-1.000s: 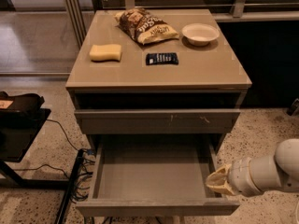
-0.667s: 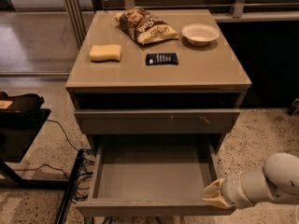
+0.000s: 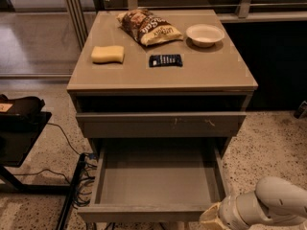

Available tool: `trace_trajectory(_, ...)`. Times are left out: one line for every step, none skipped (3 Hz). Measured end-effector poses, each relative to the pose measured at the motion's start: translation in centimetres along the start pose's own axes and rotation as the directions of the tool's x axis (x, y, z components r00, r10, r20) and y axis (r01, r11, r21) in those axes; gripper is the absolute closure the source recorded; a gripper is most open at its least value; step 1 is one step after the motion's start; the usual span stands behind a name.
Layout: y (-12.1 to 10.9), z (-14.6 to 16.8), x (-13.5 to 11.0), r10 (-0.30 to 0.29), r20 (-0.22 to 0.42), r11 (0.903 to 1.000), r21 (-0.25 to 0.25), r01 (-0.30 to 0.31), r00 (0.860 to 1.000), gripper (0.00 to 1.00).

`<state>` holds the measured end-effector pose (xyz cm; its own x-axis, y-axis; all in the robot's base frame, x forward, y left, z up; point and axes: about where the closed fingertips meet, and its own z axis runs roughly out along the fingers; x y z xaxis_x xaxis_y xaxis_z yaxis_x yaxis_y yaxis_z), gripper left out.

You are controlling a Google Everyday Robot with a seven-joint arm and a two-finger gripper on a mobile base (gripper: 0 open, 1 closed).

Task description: Close middle drawer

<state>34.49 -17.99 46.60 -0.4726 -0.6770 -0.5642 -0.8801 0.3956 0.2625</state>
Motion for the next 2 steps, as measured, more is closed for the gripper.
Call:
trace_trajectory(0.7,2.8,1.8,0.046,-0.043,0.9986,-0.025,-0.047,0.998,1.0)
trace_trajectory(0.4,5.1,2.9,0.073,-0.075,0.9969,-0.025,-0.075,0.994,1.0)
